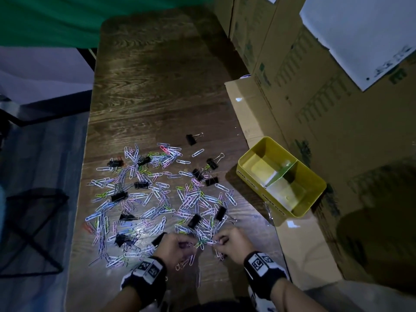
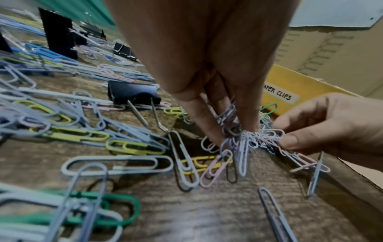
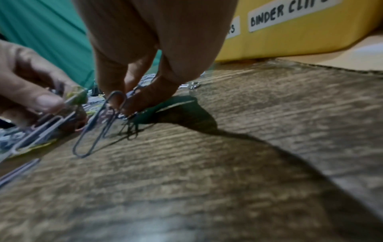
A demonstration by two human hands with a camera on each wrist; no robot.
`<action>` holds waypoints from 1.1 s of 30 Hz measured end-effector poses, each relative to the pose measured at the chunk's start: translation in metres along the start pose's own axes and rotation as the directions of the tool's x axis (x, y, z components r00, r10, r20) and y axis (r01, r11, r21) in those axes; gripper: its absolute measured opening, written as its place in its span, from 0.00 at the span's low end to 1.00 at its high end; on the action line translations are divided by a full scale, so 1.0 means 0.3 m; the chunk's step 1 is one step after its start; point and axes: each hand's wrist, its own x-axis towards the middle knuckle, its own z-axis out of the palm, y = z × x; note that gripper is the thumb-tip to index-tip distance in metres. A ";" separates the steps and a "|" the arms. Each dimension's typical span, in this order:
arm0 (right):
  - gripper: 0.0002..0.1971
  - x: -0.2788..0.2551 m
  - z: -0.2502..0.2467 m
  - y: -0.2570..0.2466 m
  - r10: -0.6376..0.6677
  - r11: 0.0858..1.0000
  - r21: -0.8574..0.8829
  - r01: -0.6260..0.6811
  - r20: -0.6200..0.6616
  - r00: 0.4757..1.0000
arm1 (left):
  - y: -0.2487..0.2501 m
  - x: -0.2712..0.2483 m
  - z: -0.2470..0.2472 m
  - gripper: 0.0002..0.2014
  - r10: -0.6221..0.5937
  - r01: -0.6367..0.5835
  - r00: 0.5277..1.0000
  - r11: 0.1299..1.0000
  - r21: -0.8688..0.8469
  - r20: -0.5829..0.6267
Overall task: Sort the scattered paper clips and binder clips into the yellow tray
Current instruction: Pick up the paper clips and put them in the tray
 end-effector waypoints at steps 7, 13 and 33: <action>0.10 -0.030 -0.051 -0.006 -0.071 0.961 0.266 0.078 -0.038 0.997 | 0.002 0.016 -0.051 0.06 -0.183 0.194 0.981 0.871 -0.452 0.070; 0.10 -0.070 -0.098 -0.014 -0.093 0.869 0.470 0.158 -0.159 0.983 | 0.034 0.015 -0.125 0.07 -0.123 0.144 0.990 0.860 -0.490 0.074; 0.13 -0.271 -0.483 -0.205 -0.020 0.560 0.535 0.632 -0.755 0.656 | 0.885 0.420 0.017 0.05 0.360 -0.349 0.930 0.927 -0.139 0.071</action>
